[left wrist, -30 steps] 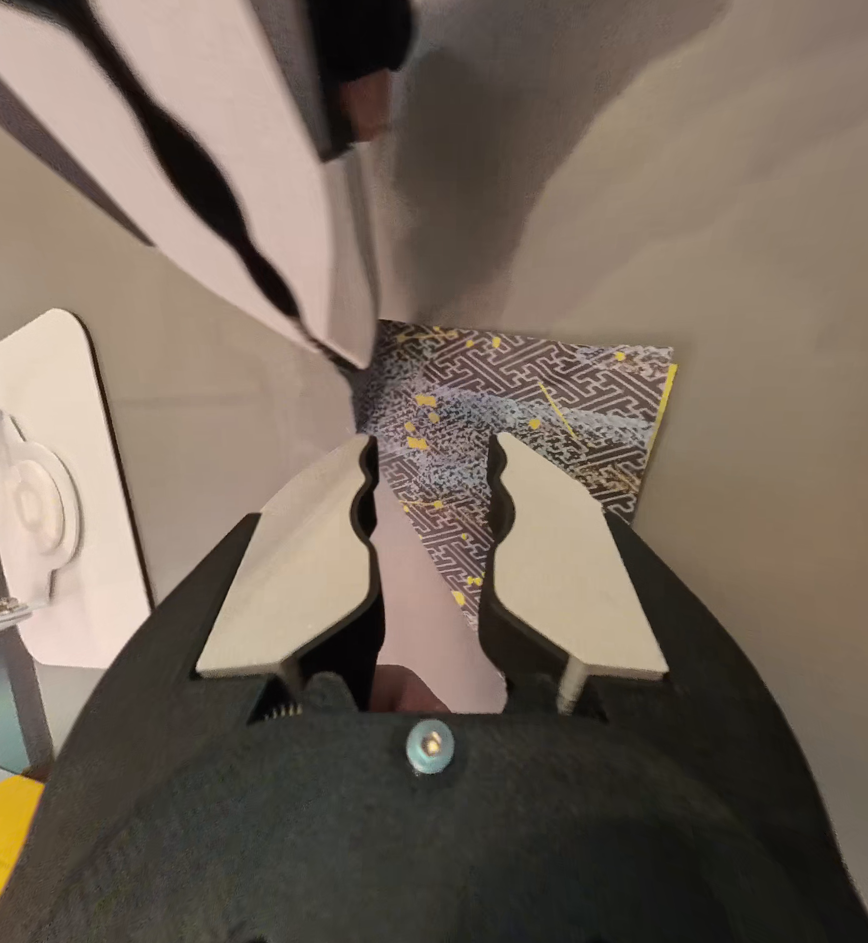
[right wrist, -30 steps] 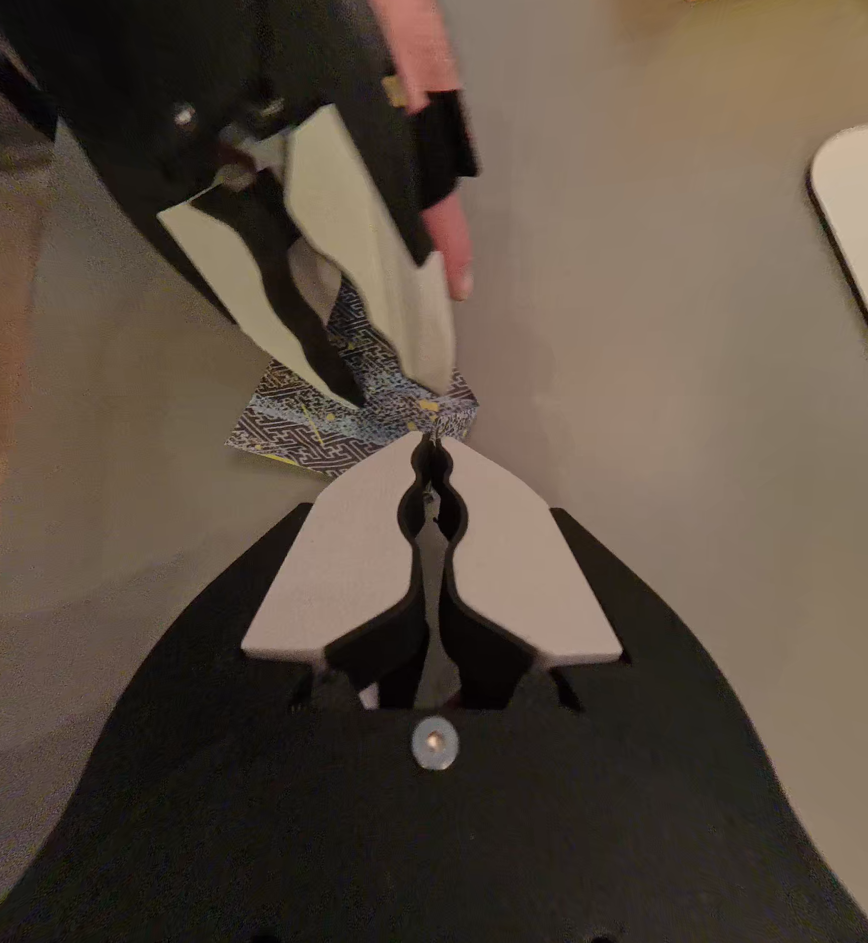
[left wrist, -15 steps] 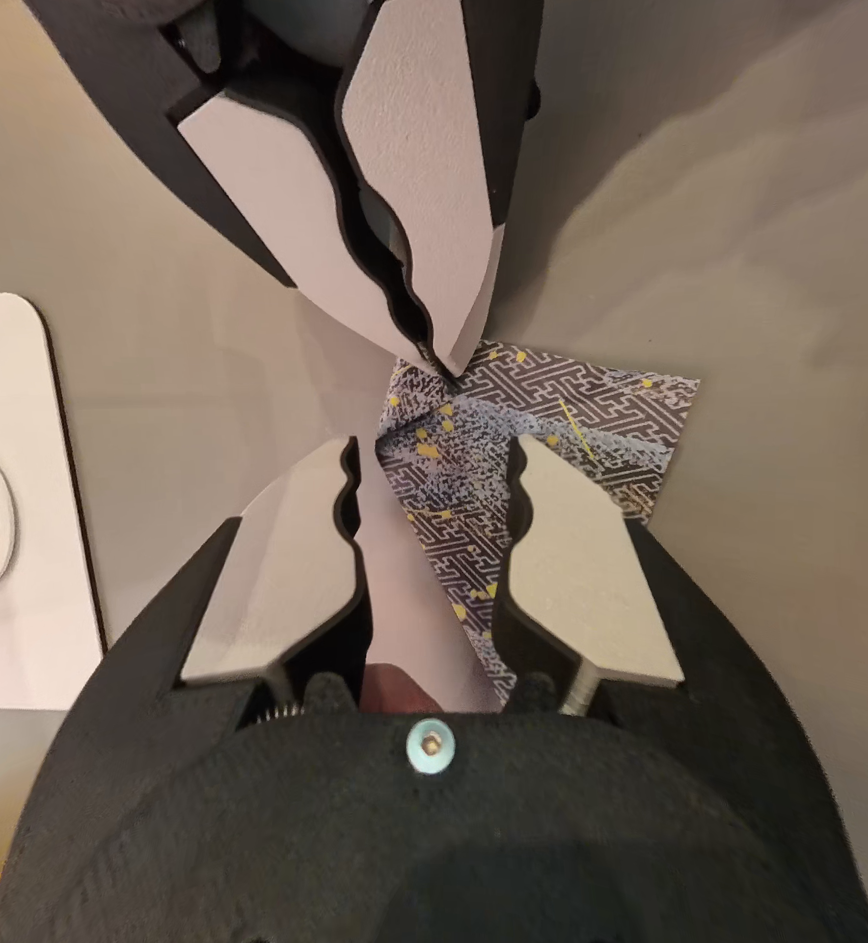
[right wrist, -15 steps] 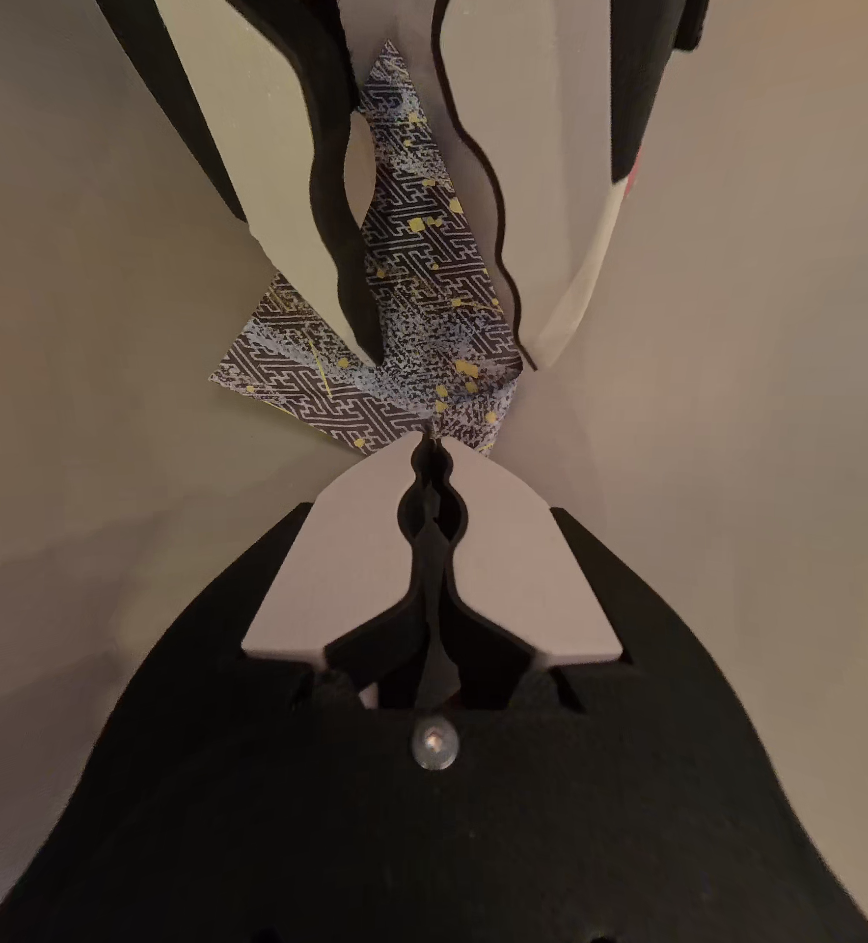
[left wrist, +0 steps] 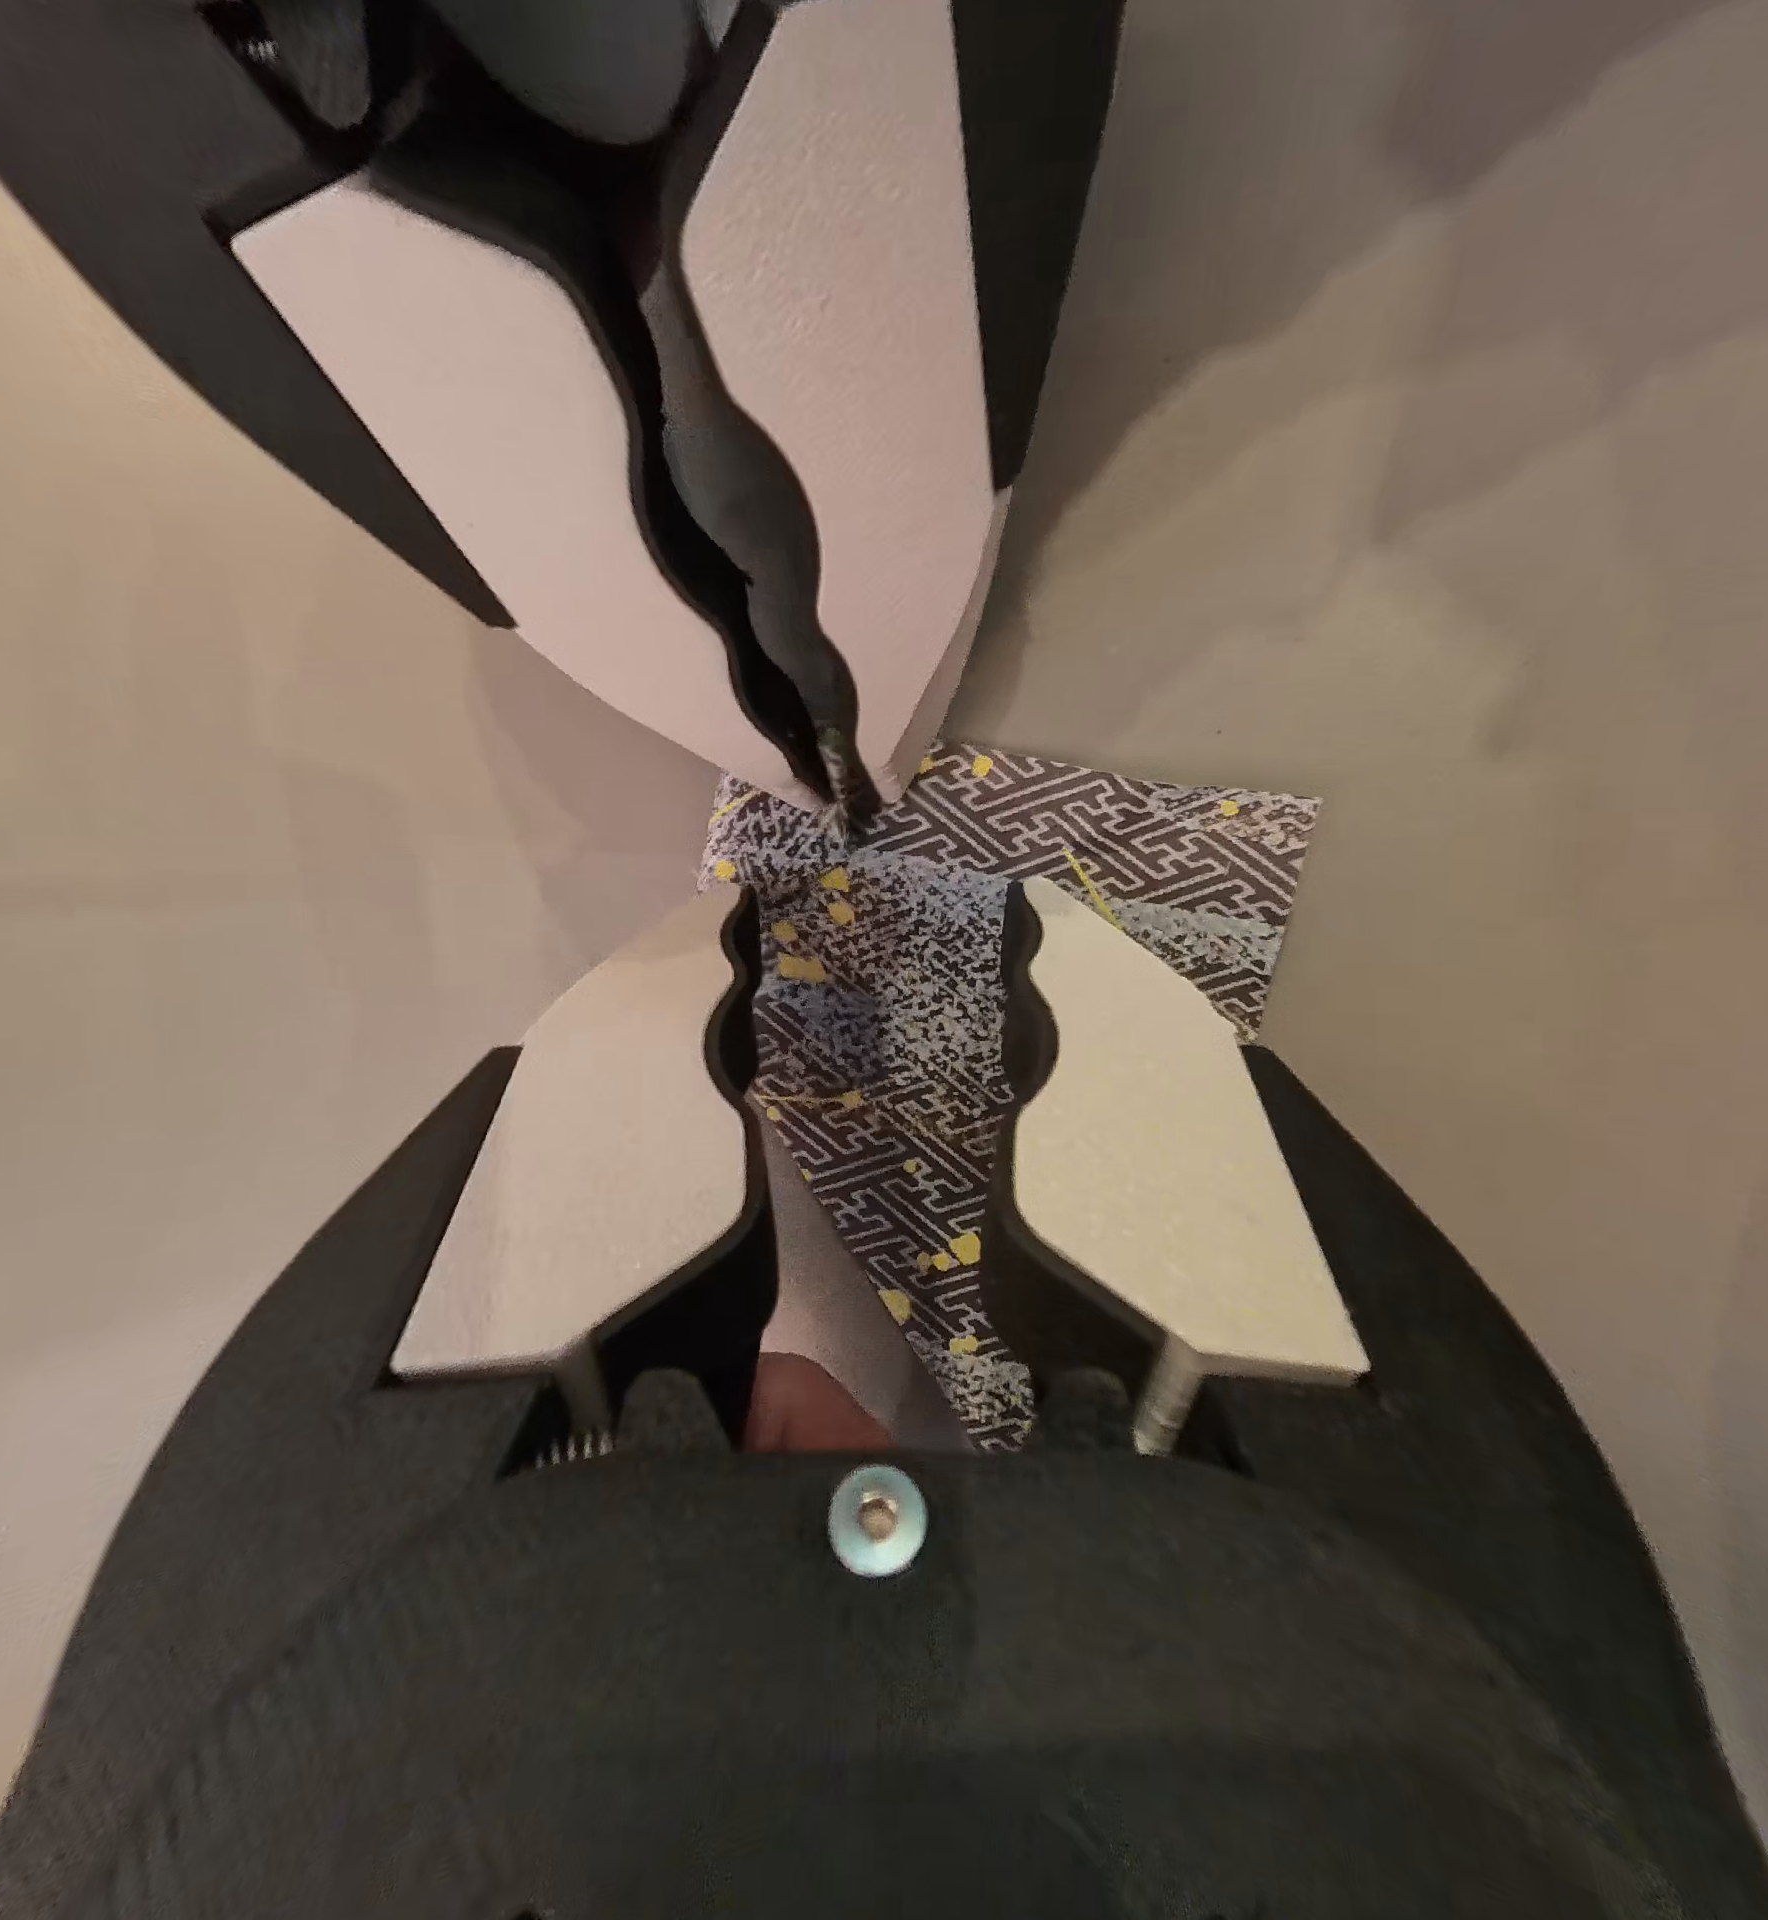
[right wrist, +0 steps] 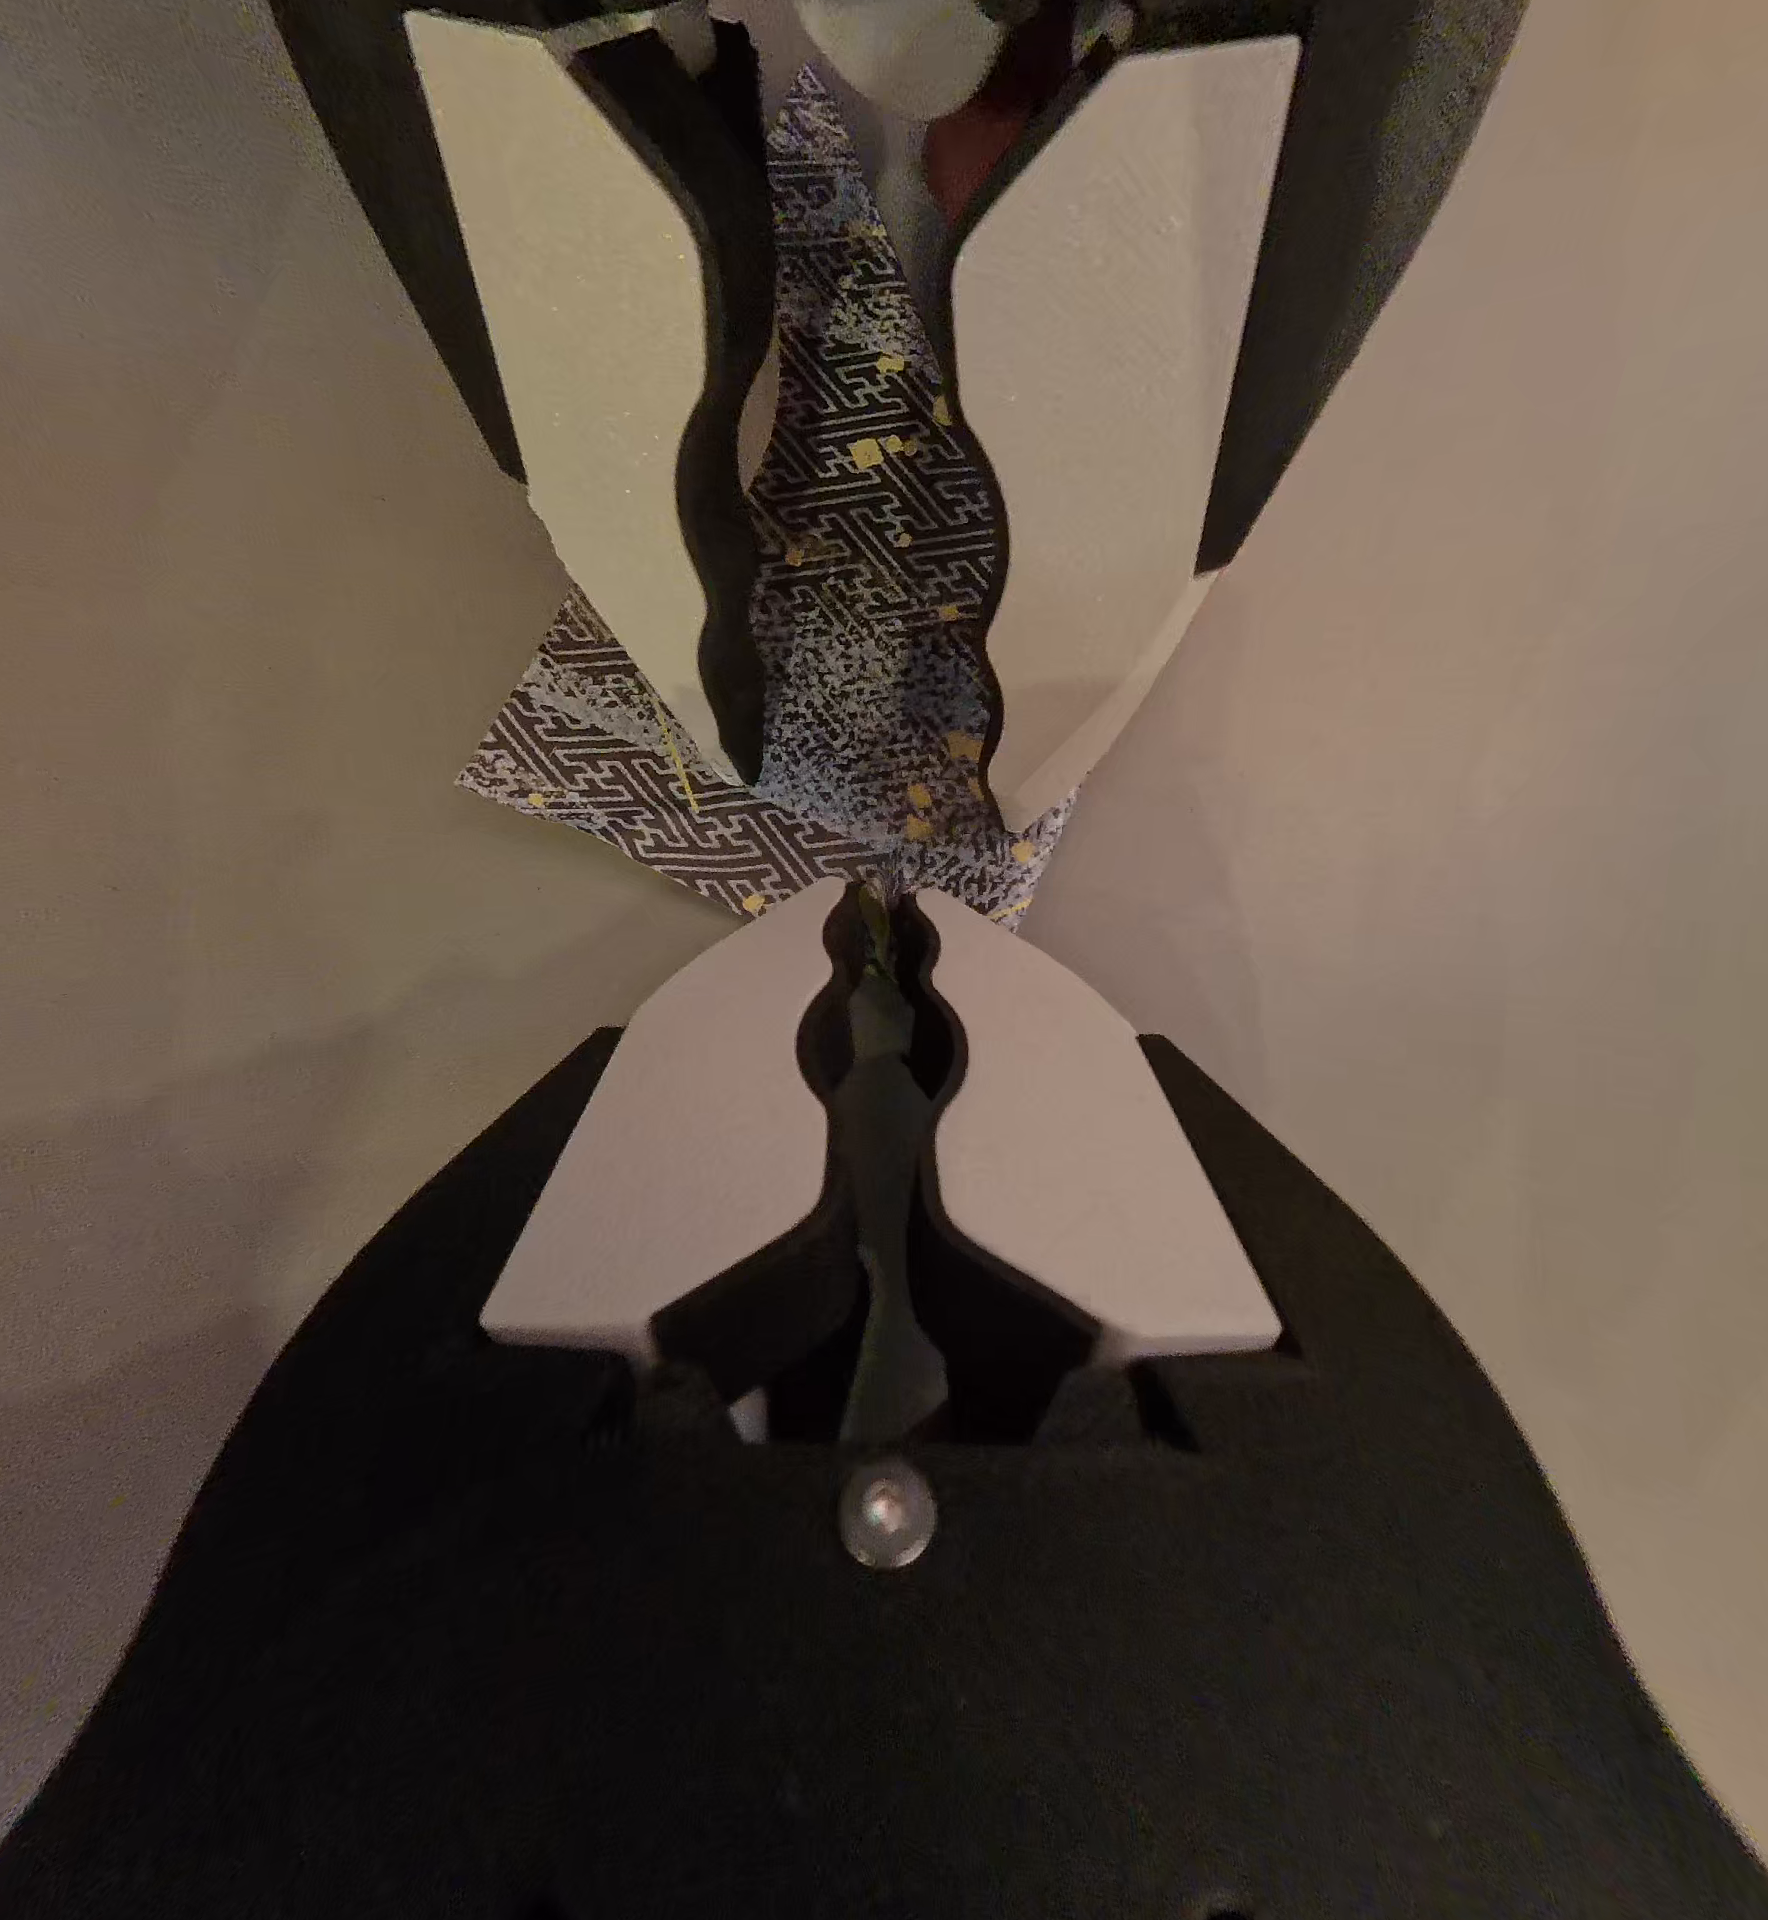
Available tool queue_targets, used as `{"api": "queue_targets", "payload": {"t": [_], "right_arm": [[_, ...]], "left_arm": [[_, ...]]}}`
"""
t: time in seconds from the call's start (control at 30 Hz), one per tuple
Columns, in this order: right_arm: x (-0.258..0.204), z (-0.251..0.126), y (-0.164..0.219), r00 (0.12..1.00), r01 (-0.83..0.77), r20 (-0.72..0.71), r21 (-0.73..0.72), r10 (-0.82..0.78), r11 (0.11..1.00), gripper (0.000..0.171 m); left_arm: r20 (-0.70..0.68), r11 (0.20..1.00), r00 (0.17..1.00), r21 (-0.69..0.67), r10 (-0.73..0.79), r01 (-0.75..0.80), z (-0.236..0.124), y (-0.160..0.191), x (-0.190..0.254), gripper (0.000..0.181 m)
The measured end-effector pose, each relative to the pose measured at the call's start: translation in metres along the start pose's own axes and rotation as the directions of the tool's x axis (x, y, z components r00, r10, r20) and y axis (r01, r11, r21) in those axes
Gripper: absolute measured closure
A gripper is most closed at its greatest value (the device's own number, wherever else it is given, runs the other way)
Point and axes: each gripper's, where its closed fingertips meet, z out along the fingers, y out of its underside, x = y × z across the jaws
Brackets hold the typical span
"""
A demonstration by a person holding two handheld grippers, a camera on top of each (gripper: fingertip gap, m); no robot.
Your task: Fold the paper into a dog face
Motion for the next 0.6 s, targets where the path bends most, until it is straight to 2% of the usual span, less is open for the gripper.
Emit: {"api": "queue_targets", "payload": {"t": [0.03,0.6], "right_arm": [[0.000,0.000,0.000,1.000,0.000,0.001,0.000,0.000,1.000,0.165],[-0.014,-0.005,0.003,0.992,0.027,0.120,-0.008,-0.026,1.000,0.143]], "left_arm": [[-0.005,1.000,1.000,0.001,-0.005,0.005,0.000,0.000,0.000,0.136],[-0.012,1.000,1.000,-0.008,0.014,-0.015,0.001,0.000,0.000,0.136]]}}
